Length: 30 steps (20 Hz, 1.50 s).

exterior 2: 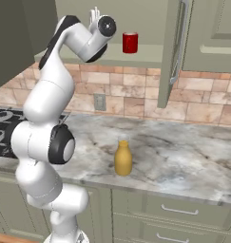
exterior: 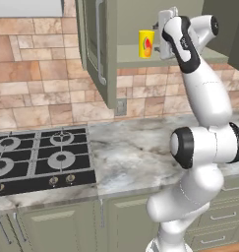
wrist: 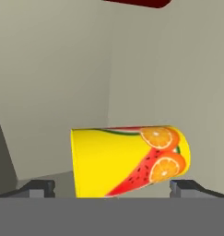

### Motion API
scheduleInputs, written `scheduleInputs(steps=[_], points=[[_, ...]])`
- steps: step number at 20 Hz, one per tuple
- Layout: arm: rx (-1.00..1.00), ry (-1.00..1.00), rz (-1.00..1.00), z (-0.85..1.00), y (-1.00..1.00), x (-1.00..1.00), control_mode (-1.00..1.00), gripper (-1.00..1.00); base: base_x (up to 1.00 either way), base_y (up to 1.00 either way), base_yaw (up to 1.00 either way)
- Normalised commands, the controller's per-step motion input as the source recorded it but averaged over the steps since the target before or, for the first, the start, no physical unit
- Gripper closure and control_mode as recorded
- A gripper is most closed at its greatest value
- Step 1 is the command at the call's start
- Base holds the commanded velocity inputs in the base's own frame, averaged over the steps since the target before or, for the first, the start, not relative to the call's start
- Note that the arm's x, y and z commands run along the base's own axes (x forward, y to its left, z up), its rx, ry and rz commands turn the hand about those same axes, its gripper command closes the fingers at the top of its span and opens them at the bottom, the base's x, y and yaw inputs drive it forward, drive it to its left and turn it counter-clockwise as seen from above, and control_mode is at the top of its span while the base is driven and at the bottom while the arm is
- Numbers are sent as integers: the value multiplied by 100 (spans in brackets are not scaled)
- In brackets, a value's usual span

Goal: There is a tray on the dining counter. Grab the cup, mug, and pitcher and place them on the tray. The pitcher may be placed next to the tray if it cannot fit the tray.

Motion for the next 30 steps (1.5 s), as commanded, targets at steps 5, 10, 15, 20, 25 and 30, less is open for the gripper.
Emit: scheduleInputs(steps=[5,10,15,20,25,30], points=[[0,3,2,0,0,20,-100,-100,0,0,0],[0,4,2,0,0,15,-100,-100,0,0,0],[0,4,2,-1,0,14,-100,-100,0,0,0],[0,4,1,-5,0,12,-100,-100,0,0,0],[0,5,0,-15,2,3,-100,-100,0,0,0],[0,10,1,-19,6,0,-100,-100,0,0,0]])
